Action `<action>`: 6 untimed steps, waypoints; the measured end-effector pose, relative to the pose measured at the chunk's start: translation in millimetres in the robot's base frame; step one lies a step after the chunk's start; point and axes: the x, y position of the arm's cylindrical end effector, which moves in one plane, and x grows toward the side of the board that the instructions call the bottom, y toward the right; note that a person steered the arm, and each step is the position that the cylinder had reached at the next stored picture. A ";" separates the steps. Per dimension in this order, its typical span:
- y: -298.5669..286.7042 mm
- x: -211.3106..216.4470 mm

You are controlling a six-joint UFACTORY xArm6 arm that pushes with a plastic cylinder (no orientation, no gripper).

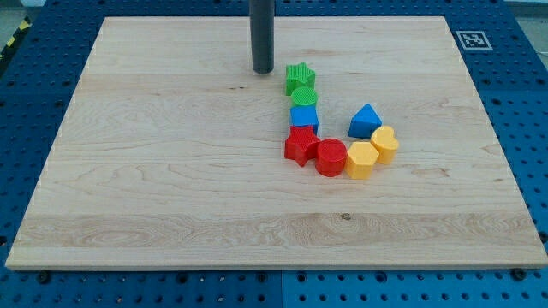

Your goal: Attach the green star to the green circle

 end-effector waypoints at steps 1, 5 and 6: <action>26.6 0.3; 49.3 14.5; 42.8 21.2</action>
